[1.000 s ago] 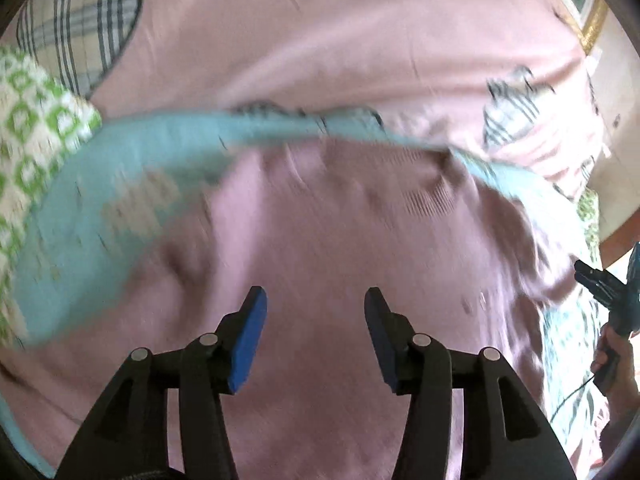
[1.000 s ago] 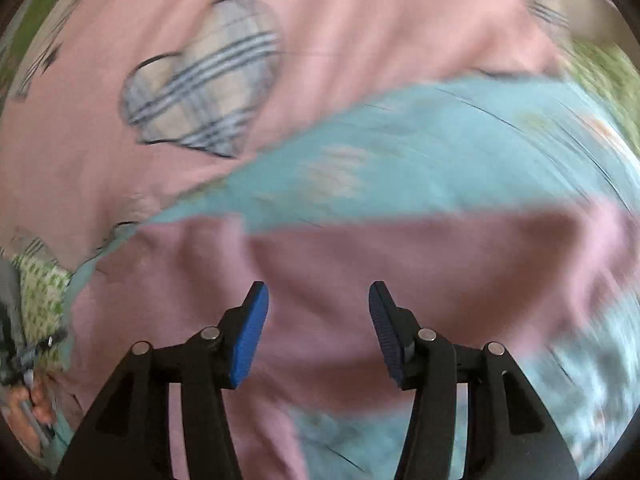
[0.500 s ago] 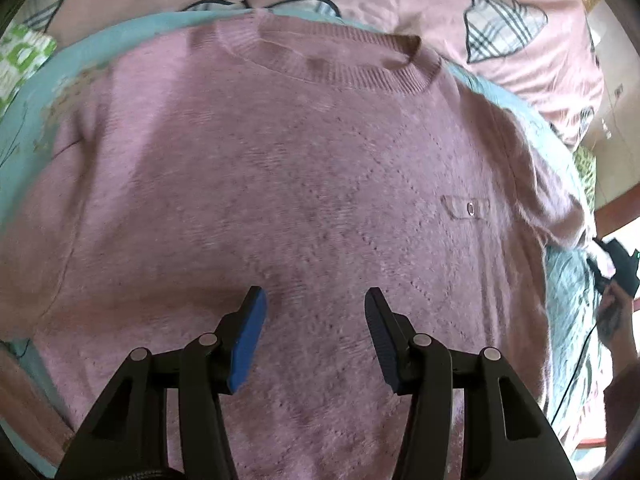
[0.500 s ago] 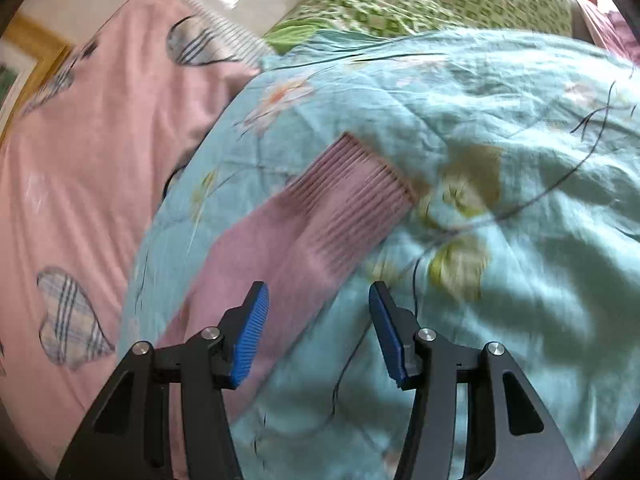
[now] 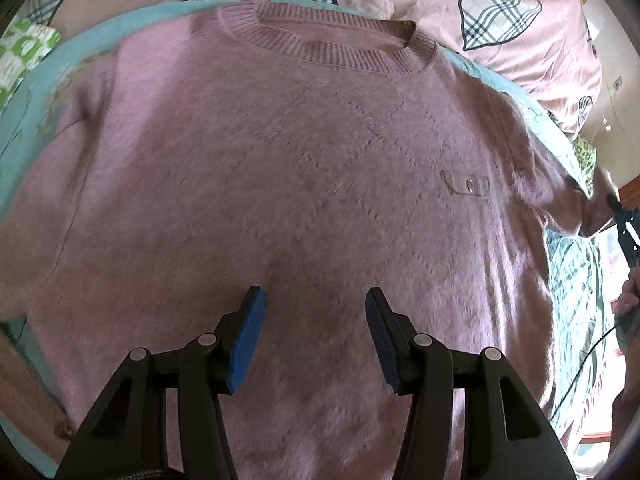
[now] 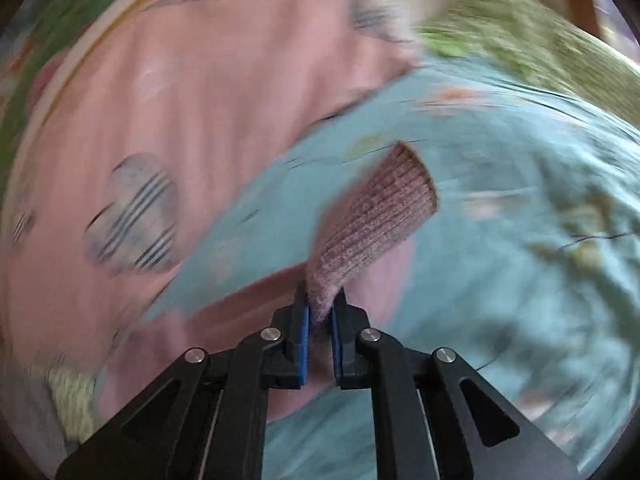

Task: Fold small clothes

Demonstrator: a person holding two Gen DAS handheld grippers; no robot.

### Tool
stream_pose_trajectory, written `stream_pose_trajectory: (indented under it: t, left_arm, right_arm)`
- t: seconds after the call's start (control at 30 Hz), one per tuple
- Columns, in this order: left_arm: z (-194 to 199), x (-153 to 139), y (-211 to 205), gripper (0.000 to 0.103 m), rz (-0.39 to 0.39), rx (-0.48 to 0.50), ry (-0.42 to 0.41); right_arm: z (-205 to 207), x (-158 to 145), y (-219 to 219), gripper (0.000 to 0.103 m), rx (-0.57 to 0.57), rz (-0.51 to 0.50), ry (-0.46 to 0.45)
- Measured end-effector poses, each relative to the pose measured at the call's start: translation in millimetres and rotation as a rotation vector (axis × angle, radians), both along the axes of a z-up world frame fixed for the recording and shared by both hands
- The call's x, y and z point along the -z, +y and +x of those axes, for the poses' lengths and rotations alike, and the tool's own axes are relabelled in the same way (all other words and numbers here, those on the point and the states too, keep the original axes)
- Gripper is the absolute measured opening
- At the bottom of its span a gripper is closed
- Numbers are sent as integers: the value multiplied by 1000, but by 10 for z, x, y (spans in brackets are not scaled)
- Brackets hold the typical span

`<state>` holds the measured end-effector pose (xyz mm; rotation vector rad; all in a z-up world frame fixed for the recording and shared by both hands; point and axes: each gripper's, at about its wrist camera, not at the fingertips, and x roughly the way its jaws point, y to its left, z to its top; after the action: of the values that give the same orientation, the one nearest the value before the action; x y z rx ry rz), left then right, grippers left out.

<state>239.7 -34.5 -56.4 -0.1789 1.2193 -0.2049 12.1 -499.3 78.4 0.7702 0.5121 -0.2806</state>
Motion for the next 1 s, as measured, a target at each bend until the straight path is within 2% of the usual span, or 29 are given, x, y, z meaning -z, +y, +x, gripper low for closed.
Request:
stream_pose_trajectory:
  t: [0.03, 0.17, 0.23, 0.33, 0.43, 0.5, 0.6, 0.67, 0.7, 0.73, 0.77, 0.8, 0.83, 0.9, 1.0]
  left_arm:
    - [-34, -15, 29, 52, -3, -3, -3]
    - [-215, -112, 210, 53, -19, -27, -20]
    - [-294, -146, 306, 53, -26, -42, -28]
    - [-403, -175, 474, 57, -46, -82, -32]
    - [-498, -182, 617, 59, -66, -107, -38]
    - [-549, -171, 694, 60, -73, -115, -38]
    - [-570, -140, 766, 60, -90, -129, -29]
    - [-563, -99, 804, 60, -108, -136, -23]
    - [-546, -71, 806, 61, -114, -140, -19]
    - [-531, -50, 809, 62, -118, -142, -14]
    - [-500, -22, 800, 62, -123, -144, -8]
    - [-465, 5, 786, 63, -129, -147, -4]
    - [-429, 24, 773, 64, -139, -151, 1]
    - [-354, 46, 735, 66, -167, -159, 12]
    - [-215, 63, 633, 67, -213, -165, 23]
  right_arm:
    - [-68, -21, 252, 10, -71, 3, -23]
    - [116, 50, 1071, 10, -288, 51, -78]
    - [372, 112, 1492, 10, -392, 84, -103]
    - [518, 286, 2169, 10, -547, 111, -113]
    - [550, 565, 2865, 10, -687, 130, -90]
    - [800, 740, 3289, 10, -748, 150, -61]
    - [1172, 957, 3754, 10, -817, 170, -21]
    - [1191, 1140, 4041, 10, -872, 184, 12]
    - [1455, 1129, 4127, 14, -887, 185, 24]
    - [1399, 1208, 4211, 15, -910, 187, 52]
    - [1416, 1242, 4241, 21, -917, 193, 80]
    - [1615, 1202, 4248, 29, -922, 207, 95]
    - [1508, 1233, 4214, 35, -930, 238, 103]
    - [1170, 1254, 4067, 66, -915, 279, 91]
    - [672, 1189, 3761, 68, -871, 294, 41]
